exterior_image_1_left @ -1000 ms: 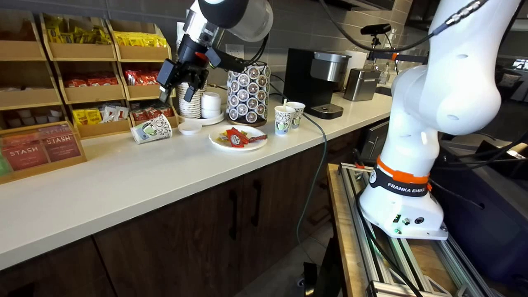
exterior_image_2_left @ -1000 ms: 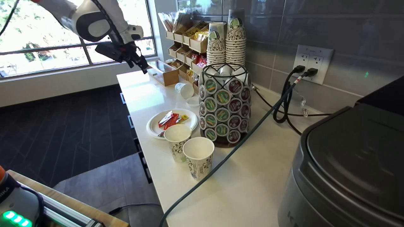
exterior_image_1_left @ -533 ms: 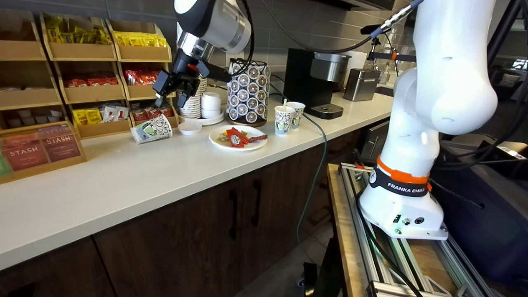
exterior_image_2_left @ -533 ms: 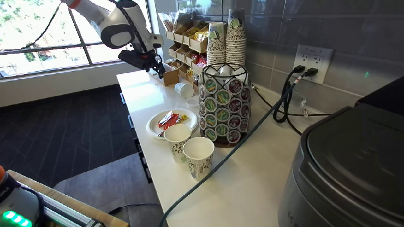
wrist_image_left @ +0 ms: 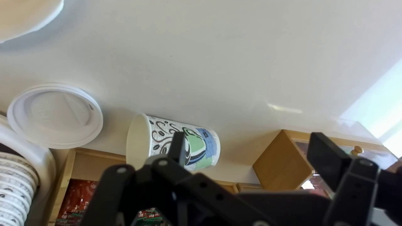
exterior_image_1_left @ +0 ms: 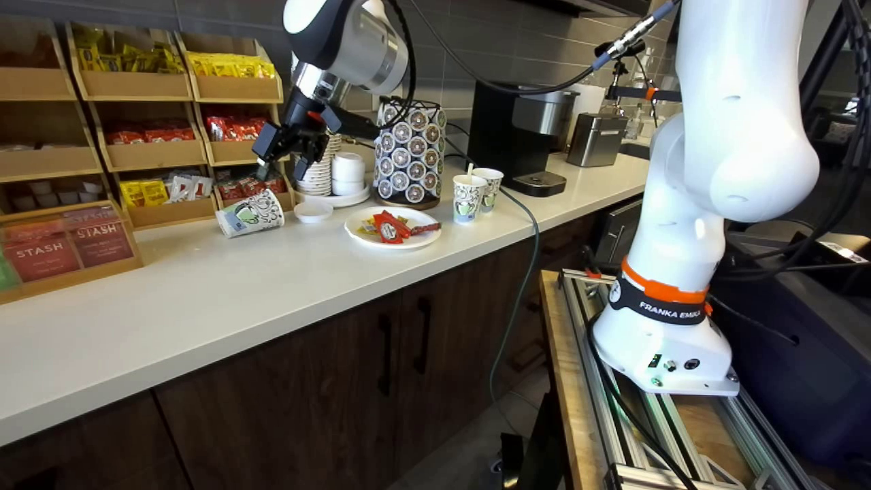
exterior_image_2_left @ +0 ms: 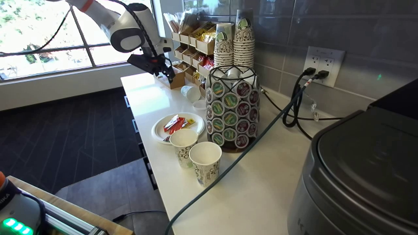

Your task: Turn the single paper cup in an upright position and move it closer to the edge

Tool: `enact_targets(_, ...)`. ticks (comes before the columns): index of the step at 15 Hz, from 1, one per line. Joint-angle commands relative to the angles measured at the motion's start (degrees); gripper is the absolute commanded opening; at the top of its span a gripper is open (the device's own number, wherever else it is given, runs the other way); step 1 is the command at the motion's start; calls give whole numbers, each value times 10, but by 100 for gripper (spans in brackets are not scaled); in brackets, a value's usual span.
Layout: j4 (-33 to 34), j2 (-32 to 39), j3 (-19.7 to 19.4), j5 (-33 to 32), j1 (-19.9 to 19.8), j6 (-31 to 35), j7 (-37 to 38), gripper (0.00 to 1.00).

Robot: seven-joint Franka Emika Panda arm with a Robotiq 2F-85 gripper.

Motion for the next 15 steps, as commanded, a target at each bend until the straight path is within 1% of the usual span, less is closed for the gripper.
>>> enact_targets(1, 14, 11, 35, 2, -35, -1, 7, 100)
enact_targets(2, 29, 26, 22, 33, -24, -6, -13, 100)
enact_targets(3, 38, 35, 24, 39, -29, -7, -11, 100)
enact_targets(5, 69, 61, 31, 79, -44, -19, -30, 100)
enact_targets(9, 129, 119, 44, 131, -69, -12, -70, 100)
enact_targets(14, 192, 185, 45, 134, -89, -5, -92, 100)
enact_targets(15, 200, 194, 68, 111, -113, 1, -80, 100)
